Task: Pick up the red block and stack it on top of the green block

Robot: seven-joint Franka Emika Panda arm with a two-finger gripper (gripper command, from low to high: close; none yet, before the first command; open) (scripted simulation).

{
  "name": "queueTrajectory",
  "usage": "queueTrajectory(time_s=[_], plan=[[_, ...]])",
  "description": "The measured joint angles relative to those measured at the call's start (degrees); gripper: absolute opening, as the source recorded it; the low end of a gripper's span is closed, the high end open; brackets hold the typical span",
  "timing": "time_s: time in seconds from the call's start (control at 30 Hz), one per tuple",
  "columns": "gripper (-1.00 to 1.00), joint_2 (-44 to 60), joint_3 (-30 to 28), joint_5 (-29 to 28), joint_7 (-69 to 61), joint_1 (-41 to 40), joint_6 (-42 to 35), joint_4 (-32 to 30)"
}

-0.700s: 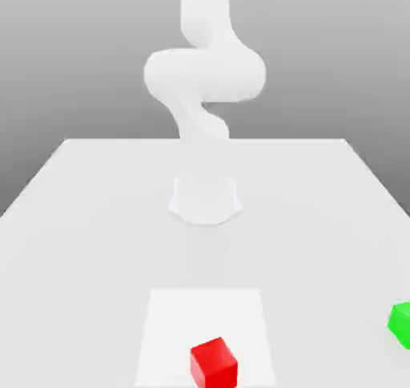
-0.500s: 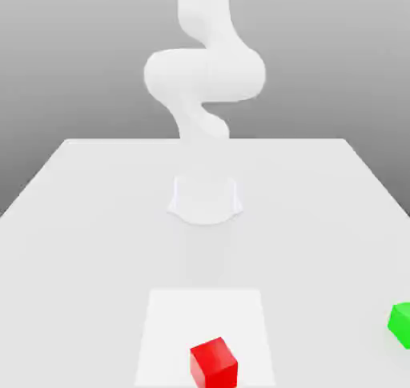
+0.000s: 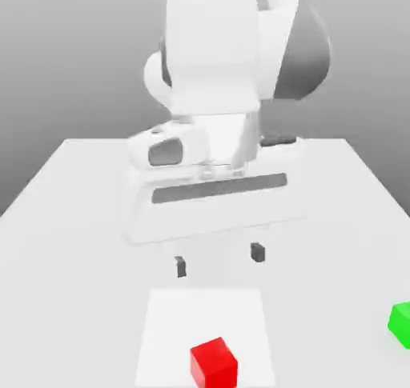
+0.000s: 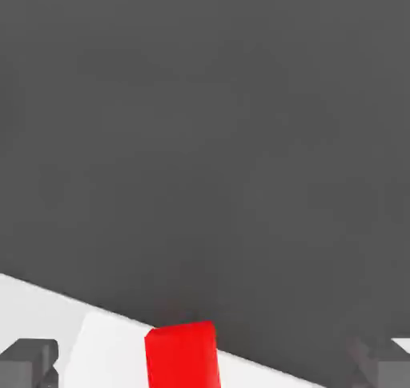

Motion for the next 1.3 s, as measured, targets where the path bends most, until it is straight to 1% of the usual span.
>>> queueTrajectory(time_s=[0.13,0.3,0.33,0.57,0.73,1.07,1.13,1.2,1.23,1.3], plan=[[0.0,8.2,0.3,-0.9,-2.9,-0.3,3.0,-1.1],[0.0,18.6,1.2,0.2,-4.5,-1.0,10.8,0.0],[-1.0,19.8,1.5,0.3,-4.6,-1.2,11.8,0.2],[-1.0,19.6,1.5,0.3,-4.6,-1.2,11.6,0.2],[-1.0,11.0,1.0,-1.2,-3.8,-0.1,4.3,-1.0],[-1.0,9.0,15.4,-7.1,-8.8,14.7,-1.7,2.6],[-1.0,12.0,17.4,-9.7,-8.8,18.3,-0.5,4.2],[-1.0,16.1,17.0,-12.1,-7.8,20.4,2.6,5.0],[1.0,17.5,16.7,-12.9,-7.4,21.0,3.8,5.2],[1.0,17.5,16.7,-12.9,-7.4,21.0,3.8,5.2]])
